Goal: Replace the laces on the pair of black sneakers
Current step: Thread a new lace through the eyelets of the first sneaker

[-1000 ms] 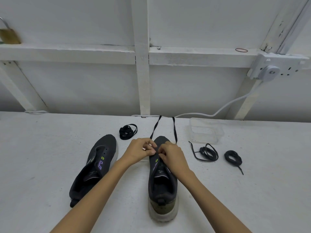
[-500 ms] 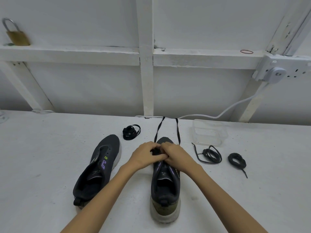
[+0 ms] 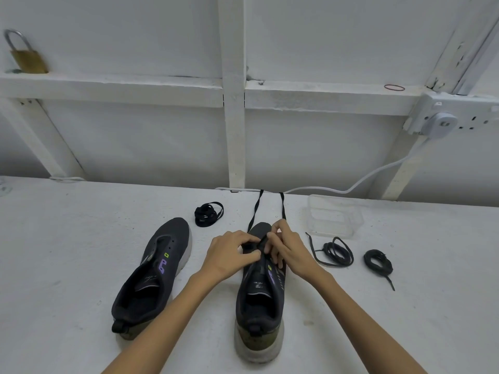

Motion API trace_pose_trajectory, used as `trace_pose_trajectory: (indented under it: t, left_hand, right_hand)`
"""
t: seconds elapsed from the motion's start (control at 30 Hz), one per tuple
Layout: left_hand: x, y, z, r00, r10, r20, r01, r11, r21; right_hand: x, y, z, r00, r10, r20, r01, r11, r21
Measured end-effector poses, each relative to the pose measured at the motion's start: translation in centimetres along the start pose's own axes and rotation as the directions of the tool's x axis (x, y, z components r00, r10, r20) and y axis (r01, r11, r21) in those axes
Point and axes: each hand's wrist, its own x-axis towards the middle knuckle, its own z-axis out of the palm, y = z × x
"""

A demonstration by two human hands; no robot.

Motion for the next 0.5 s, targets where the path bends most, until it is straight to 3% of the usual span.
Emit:
trace_pose_trajectory:
  t: [0.1,0.23,0.4,0.5]
  left_hand:
    - [0.4,0.3,0.0,1.000,-0.009,-0.013,0.009,1.000,0.010]
    - [1.4,0.2,0.7,0.993,0.019,-0.118,-0.021,1.000,-0.011]
    - [1.4,-0.1,2.0,0.986,-0.022,-0.163,-0.002,0.990,-0.144]
    - [1.2,-0.6,3.1,0.978,-0.033,-0.207,-0.025,0.962,-0.272]
  right_hand:
    - [0.2,0.1,0.1,0.997,0.079,-0.014,-0.076,0.988,0.137]
    - [0.0,0.1,-1.2,0.988,0.133,0.075,-0.149,0.949,0.278]
    - [-1.2,0.8,-2.5,0.979,0.110,0.169,-0.147,0.964,0.224]
    - [-1.4,0.7,-2.0,0.995,0.023,0.098,-0.035,0.992,0.122]
